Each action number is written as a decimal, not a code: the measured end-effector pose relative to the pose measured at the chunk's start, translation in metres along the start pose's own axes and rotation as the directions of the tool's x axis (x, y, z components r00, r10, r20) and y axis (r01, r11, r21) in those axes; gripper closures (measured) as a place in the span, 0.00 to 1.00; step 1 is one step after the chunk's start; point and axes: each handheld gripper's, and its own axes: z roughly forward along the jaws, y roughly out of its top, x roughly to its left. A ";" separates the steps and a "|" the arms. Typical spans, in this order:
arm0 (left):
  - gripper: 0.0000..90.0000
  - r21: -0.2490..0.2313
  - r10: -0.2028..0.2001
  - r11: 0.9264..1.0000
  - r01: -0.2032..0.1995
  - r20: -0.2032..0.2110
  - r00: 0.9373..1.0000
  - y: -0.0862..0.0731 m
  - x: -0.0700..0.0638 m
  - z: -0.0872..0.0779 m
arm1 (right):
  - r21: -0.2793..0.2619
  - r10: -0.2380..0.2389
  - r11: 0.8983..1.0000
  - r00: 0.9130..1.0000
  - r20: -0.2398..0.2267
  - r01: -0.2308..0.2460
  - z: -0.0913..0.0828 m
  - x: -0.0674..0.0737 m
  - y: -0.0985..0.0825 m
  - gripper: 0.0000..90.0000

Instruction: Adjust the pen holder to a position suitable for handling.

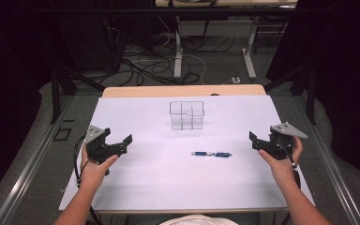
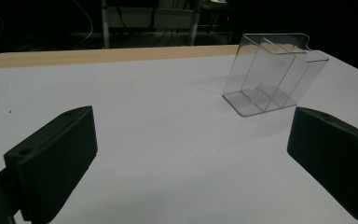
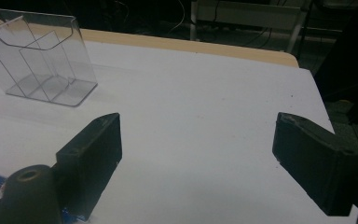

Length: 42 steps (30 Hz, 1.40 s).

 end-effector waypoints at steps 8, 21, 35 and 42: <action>0.02 -0.001 0.023 1.000 -0.023 0.002 1.000 0.001 -0.003 0.000 | 0.027 -0.077 0.997 0.997 -0.026 0.078 0.004 0.003 -0.001 0.25; 0.02 0.010 0.013 1.000 -0.013 -0.009 1.000 0.001 -0.004 -0.001 | -0.023 -0.093 0.996 0.992 -0.079 0.092 0.015 0.021 0.020 0.49; 0.03 0.017 0.016 1.000 -0.016 -0.011 1.000 0.000 -0.005 -0.001 | 0.004 -0.091 0.996 0.990 -0.104 0.092 0.043 0.046 0.058 0.81; 0.04 0.021 0.021 1.000 -0.021 -0.016 1.000 0.000 -0.005 -0.001 | 0.036 -0.098 0.994 0.987 -0.123 0.103 0.060 0.059 0.075 0.94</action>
